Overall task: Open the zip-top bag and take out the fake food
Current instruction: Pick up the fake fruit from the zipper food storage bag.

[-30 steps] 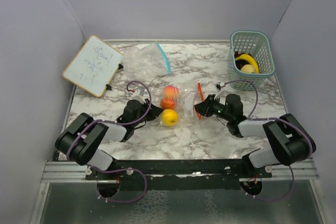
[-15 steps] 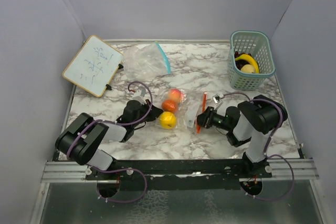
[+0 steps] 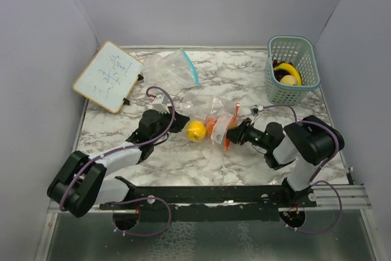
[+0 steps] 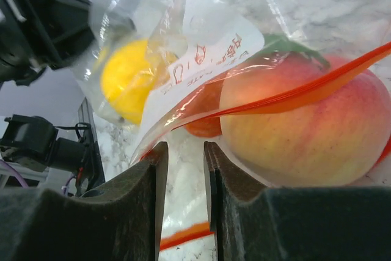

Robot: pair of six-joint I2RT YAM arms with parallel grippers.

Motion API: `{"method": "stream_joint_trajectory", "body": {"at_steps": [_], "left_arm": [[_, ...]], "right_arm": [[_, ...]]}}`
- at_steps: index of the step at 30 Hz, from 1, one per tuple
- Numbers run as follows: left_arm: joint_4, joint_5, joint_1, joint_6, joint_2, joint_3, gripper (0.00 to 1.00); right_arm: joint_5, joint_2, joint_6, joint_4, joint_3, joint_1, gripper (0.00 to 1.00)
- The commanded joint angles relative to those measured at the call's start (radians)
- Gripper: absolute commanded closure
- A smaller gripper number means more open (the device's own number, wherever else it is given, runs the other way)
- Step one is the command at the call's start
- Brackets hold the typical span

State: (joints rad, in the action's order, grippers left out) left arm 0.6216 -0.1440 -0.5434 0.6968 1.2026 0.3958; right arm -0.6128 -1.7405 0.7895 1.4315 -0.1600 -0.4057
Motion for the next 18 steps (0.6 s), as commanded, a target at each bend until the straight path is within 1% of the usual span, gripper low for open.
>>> {"method": "stream_joint_trajectory", "body": {"at_steps": [1, 3, 5, 6, 10, 14, 17, 18], "left_arm": [[0.043, -0.006, -0.003, 0.013, 0.120, -0.063, 1.00], [0.084, -0.015, -0.001, 0.027, 0.166, -0.076, 1.00], [0.094, -0.010, -0.001, 0.028, 0.194, -0.078, 1.00], [0.094, -0.009, -0.002, 0.026, 0.205, -0.080, 1.00], [0.093, -0.007, -0.002, 0.022, 0.230, -0.075, 1.00], [0.092, -0.003, -0.002, 0.020, 0.243, -0.071, 1.00], [0.099, -0.008, -0.002, 0.020, 0.256, -0.067, 1.00], [0.102, -0.011, -0.002, 0.020, 0.261, -0.064, 1.00]], "right_arm": [[0.036, -0.010, -0.026, 0.083, 0.004, -0.001, 0.69], [0.068, -0.002, -0.032, 0.065, 0.011, 0.000, 0.69], [0.097, 0.040, -0.058, -0.009, 0.007, -0.001, 0.68], [0.112, 0.071, -0.081, -0.074, -0.003, -0.001, 0.68], [0.190, 0.282, -0.191, -0.372, -0.042, -0.001, 0.67], [0.269, 0.493, -0.304, -0.681, -0.091, 0.000, 0.60], [0.369, 0.586, -0.368, -0.895, -0.136, -0.001, 0.54], [0.400, 0.605, -0.380, -0.943, -0.145, -0.001, 0.53]]}}
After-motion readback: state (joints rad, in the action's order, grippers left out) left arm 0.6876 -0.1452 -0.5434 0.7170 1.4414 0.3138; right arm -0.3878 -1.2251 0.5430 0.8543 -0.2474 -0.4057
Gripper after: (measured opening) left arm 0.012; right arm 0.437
